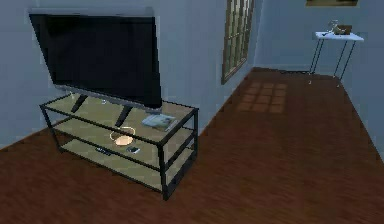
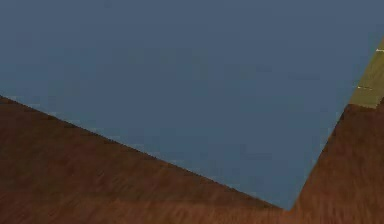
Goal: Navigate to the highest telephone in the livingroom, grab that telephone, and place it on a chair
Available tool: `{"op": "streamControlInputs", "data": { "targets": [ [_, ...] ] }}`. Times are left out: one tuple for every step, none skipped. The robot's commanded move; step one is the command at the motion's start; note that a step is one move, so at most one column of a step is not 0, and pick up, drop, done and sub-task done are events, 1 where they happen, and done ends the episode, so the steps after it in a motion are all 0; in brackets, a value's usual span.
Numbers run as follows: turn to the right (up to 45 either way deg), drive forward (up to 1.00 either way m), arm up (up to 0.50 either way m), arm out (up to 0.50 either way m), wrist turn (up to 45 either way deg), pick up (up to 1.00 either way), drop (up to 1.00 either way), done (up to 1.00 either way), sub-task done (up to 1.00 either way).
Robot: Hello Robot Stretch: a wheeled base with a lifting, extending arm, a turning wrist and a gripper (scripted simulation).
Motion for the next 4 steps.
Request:
{"op": "streamControlInputs", "data": {
  "targets": [
    [0.0,0.55,0.00,0.00,0.0,0.00,0.00,0.00,0.00],
    [45.0,0.00,0.00,0.00,0.0,0.00,0.00,0.00,0.00],
    [42.0,0.00,0.00,0.00,0.0,0.00,0.00,0.00,0.00],
    [0.0,0.30,0.00,0.00,0.0,0.00,0.00,0.00,0.00]
  ]
}}
